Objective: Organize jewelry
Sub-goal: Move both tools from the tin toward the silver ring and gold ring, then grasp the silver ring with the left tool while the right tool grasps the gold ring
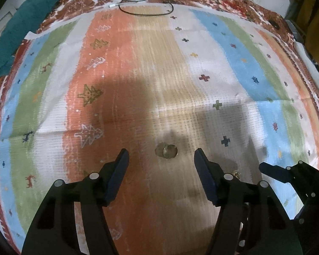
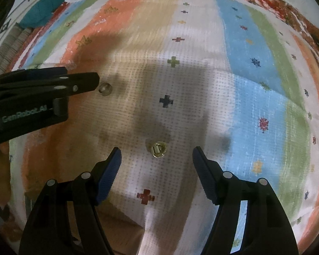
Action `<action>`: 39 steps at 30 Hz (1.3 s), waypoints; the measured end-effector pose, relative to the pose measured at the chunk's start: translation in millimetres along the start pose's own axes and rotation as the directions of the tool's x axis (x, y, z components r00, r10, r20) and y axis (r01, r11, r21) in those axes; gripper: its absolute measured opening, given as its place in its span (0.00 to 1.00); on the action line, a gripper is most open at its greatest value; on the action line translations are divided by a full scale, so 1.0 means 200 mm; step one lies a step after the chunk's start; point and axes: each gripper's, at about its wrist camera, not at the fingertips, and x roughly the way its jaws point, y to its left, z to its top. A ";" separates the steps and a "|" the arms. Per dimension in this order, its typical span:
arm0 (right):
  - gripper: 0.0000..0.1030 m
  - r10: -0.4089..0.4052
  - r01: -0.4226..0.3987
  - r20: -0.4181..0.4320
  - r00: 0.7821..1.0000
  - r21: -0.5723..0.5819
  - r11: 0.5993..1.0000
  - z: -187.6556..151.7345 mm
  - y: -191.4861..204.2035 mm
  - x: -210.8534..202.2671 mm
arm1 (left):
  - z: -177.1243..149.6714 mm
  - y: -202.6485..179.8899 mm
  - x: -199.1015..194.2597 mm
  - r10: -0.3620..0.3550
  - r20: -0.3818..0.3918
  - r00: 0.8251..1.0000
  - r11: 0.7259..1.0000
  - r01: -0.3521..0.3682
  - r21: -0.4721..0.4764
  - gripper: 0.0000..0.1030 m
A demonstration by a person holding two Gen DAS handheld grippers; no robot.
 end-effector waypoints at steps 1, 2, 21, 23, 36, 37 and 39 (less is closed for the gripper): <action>0.63 0.001 -0.001 -0.004 1.000 0.000 1.000 0.00 0.00 0.01 | 0.00 0.00 0.01 -0.001 -0.004 1.000 1.000 0.001 0.002 0.60; 0.63 -0.001 0.001 -0.008 1.000 -0.001 1.000 0.01 0.00 0.02 | 0.00 -0.01 0.03 -0.004 -0.008 1.000 1.000 0.004 0.004 0.59; 0.37 -0.023 0.022 -0.034 0.999 -0.032 0.999 0.05 0.02 0.13 | 0.04 -0.03 0.21 -0.025 -0.075 0.997 0.999 0.027 0.029 0.39; 0.31 -0.021 0.020 -0.032 0.999 -0.025 0.999 0.06 0.01 0.12 | 0.04 -0.03 0.22 -0.028 -0.076 0.997 0.999 0.031 0.032 0.37; 0.17 -0.017 0.017 -0.023 1.000 -0.024 1.000 0.05 -0.01 0.12 | 0.04 -0.01 0.21 -0.006 -0.069 0.998 0.999 0.009 0.042 0.18; 0.17 -0.020 0.020 -0.023 1.000 -0.028 0.999 0.05 -0.01 0.11 | 0.04 -0.02 0.20 -0.004 -0.068 0.998 0.999 0.007 0.042 0.18; 0.17 -0.024 0.023 -0.022 0.999 -0.032 0.999 0.05 -0.01 0.10 | 0.03 -0.01 0.18 0.000 -0.064 0.998 0.999 0.002 0.042 0.18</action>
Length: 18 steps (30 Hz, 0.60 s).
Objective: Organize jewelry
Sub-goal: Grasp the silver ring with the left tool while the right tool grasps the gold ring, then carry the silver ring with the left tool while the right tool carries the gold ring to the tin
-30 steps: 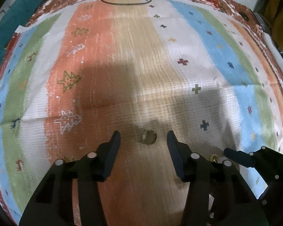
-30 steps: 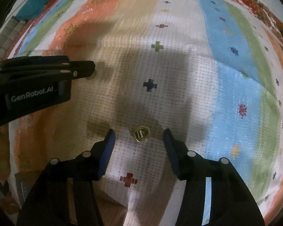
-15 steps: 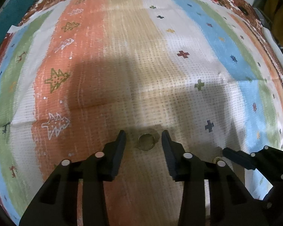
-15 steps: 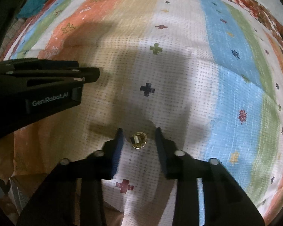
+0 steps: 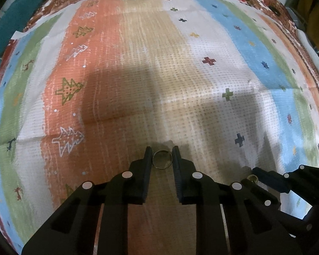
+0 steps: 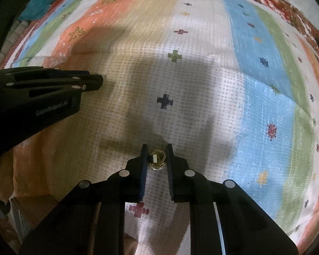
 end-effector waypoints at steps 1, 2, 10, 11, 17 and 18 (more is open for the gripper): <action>0.17 -0.002 0.002 0.004 1.000 -0.001 1.000 0.00 0.00 -0.01 | 0.00 0.00 -0.01 0.000 0.002 1.000 1.000 0.000 -0.004 0.18; 0.17 -0.006 0.006 0.008 1.000 -0.004 1.000 0.00 0.00 -0.02 | -0.01 0.00 -0.02 0.000 0.004 1.000 1.000 0.000 -0.007 0.18; 0.17 -0.002 0.003 0.042 0.999 -0.007 1.000 -0.01 0.02 -0.10 | -0.04 0.01 -0.07 -0.005 0.021 1.000 0.999 0.005 -0.031 0.18; 0.17 -0.004 0.004 0.048 0.999 -0.012 1.000 -0.01 0.02 -0.12 | -0.05 0.01 -0.08 -0.006 0.024 1.000 0.999 0.007 -0.033 0.18; 0.17 -0.013 0.016 0.087 0.996 -0.032 0.999 -0.03 0.03 -0.21 | -0.10 0.01 -0.13 -0.004 0.031 1.000 0.999 0.005 -0.046 0.18; 0.17 -0.011 0.014 0.091 0.996 -0.034 0.999 -0.03 0.03 -0.22 | -0.11 0.01 -0.13 0.001 0.033 0.999 0.999 0.001 -0.049 0.18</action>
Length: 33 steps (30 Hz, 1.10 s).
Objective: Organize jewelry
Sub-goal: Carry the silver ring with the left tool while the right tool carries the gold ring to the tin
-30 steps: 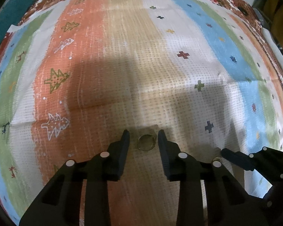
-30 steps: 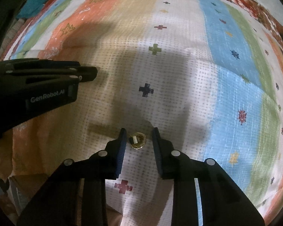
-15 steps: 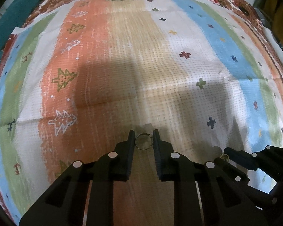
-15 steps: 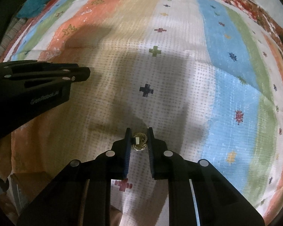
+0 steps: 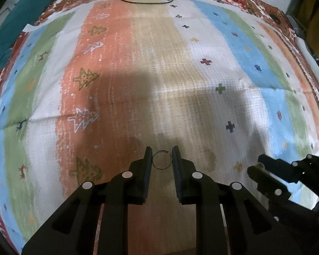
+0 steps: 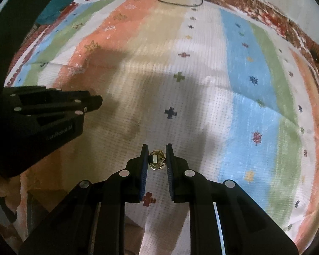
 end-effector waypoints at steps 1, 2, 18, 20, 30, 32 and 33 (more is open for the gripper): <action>0.17 -0.004 0.004 0.008 1.000 -0.004 1.000 0.00 0.00 -0.02 | -0.01 0.00 -0.01 0.010 0.002 1.000 1.000 -0.010 -0.002 0.18; 0.17 -0.015 0.015 0.017 1.000 -0.008 1.000 -0.01 0.00 -0.04 | -0.02 0.00 -0.02 0.021 0.005 1.000 1.000 -0.021 -0.002 0.18; 0.17 0.009 -0.009 0.070 0.998 0.002 1.000 -0.09 0.04 -0.21 | -0.15 0.00 -0.23 0.047 0.046 0.998 0.999 -0.047 0.004 0.18; 0.17 0.013 -0.013 0.079 0.997 0.003 1.000 -0.10 0.04 -0.23 | -0.18 -0.01 -0.25 0.045 0.049 0.998 0.999 -0.046 0.006 0.18; 0.17 0.029 -0.029 0.112 0.993 -0.001 1.000 -0.17 0.08 -0.33 | -0.30 -0.06 -0.40 0.031 0.097 0.995 0.999 -0.032 0.009 0.18; 0.17 0.033 -0.033 0.115 0.993 -0.003 0.999 -0.19 0.08 -0.34 | -0.32 -0.07 -0.43 0.022 0.107 0.994 1.000 -0.024 0.013 0.18; 0.17 0.034 -0.033 0.117 0.993 -0.005 0.999 -0.20 0.08 -0.35 | -0.33 -0.08 -0.45 0.020 0.112 0.993 1.000 -0.022 0.015 0.18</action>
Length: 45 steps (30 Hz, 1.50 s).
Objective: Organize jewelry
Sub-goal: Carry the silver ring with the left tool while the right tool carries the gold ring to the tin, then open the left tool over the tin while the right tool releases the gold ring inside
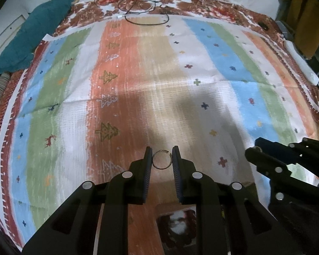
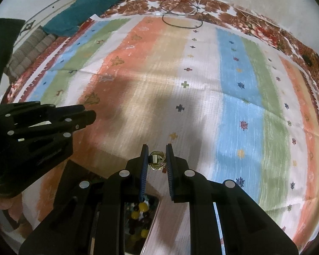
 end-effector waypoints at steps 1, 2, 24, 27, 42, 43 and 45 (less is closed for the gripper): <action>0.17 0.001 -0.001 0.002 1.000 -0.001 1.000 -0.01 0.00 -0.01 | -0.01 0.00 -0.01 -0.002 0.004 1.000 1.000 0.002 0.001 0.18; 0.17 0.004 -0.004 0.004 1.000 -0.001 1.000 -0.02 0.01 -0.02 | -0.02 -0.01 -0.02 -0.005 0.006 1.000 1.000 0.005 0.001 0.18; 0.17 0.039 -0.039 0.038 0.998 -0.013 0.999 -0.18 0.08 -0.17 | -0.25 -0.09 -0.30 -0.029 0.087 0.996 0.999 0.027 0.022 0.18; 0.17 0.046 -0.046 0.045 0.998 -0.012 0.999 -0.20 0.08 -0.19 | -0.28 -0.10 -0.33 -0.035 0.092 0.995 0.999 0.032 0.026 0.18; 0.35 0.060 -0.057 0.072 0.996 -0.037 0.998 -0.26 0.12 -0.26 | -0.36 -0.08 -0.42 -0.077 0.116 0.990 0.997 0.078 -0.011 0.32; 0.35 0.060 -0.057 0.075 0.995 -0.040 0.998 -0.27 0.12 -0.27 | -0.37 -0.08 -0.43 -0.073 0.120 0.990 0.997 0.075 -0.014 0.32; 0.36 0.063 -0.060 0.082 0.995 -0.041 0.997 -0.29 0.12 -0.29 | -0.39 -0.07 -0.44 -0.072 0.116 0.991 0.997 0.075 -0.022 0.32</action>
